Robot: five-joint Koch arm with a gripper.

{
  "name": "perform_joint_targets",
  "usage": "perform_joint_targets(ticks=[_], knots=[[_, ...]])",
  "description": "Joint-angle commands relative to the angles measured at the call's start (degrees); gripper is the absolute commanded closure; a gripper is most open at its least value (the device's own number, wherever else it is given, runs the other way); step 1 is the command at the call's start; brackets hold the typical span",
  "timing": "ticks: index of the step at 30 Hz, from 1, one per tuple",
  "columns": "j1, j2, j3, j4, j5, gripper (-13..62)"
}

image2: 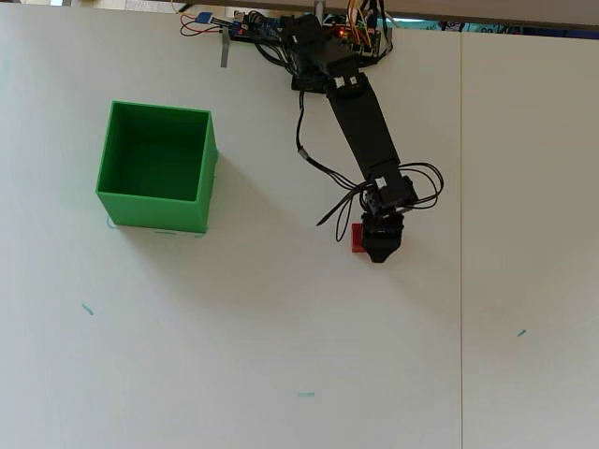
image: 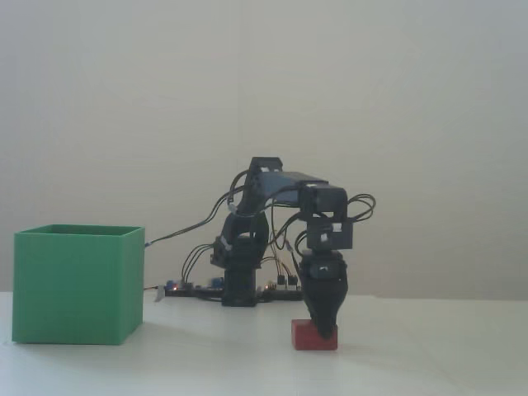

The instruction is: Grasp a red block and put it in the green bin.

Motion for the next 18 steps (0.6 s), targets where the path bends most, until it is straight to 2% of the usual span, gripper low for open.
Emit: perform_joint_targets(ticks=[1, 14, 18], knots=[[0.0, 0.5, -2.8, -1.6, -2.8, 12.0], [0.2, -0.5, -3.0, -2.9, -9.3, 12.3], [0.1, -0.7, -3.0, -4.7, -9.1, 21.4]])
